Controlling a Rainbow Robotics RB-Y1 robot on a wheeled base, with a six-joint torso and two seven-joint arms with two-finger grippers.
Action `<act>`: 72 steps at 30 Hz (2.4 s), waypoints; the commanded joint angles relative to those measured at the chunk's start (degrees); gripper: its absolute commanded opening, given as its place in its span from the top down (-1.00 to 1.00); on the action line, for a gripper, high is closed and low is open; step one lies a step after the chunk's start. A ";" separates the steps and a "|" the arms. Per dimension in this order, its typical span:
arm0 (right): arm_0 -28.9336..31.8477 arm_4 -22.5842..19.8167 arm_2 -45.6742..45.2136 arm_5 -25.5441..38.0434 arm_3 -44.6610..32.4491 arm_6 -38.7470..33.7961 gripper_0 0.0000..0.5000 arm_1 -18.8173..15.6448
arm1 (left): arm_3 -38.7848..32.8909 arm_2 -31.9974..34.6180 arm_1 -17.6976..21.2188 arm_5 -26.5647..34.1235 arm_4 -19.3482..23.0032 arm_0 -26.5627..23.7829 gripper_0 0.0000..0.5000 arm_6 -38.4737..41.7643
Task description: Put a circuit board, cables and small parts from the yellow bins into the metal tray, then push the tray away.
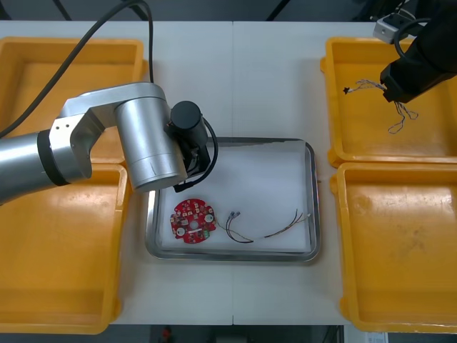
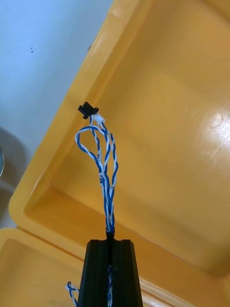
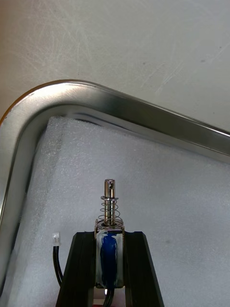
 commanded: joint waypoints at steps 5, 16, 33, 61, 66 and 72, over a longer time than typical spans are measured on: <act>3.72 -1.81 -3.72 2.75 -9.91 0.35 1.00 -2.73 | -0.38 -1.71 -1.22 -1.25 -2.64 0.70 0.69 3.48; 4.60 -3.39 -4.08 2.75 -11.76 0.44 1.00 -2.73 | -0.46 -1.62 -0.95 -2.31 -3.26 0.61 -0.75 4.09; 4.60 -6.47 -3.55 2.75 -13.52 0.70 1.00 -2.73 | -6.70 12.36 5.81 2.00 13.00 -3.08 -1.00 6.20; 4.60 -16.75 8.32 -2.35 -27.23 -1.94 1.00 -2.38 | 12.81 26.59 21.99 0.15 31.11 -5.19 -1.00 8.31; 4.51 -17.54 14.38 -8.24 -28.98 -0.88 1.00 -2.38 | 19.14 27.12 22.34 -0.81 31.90 -5.19 -1.00 8.92; 3.28 -17.28 21.76 -14.30 -27.93 8.44 1.00 -2.38 | 26.43 27.12 22.25 -1.17 33.13 -6.16 -1.00 12.26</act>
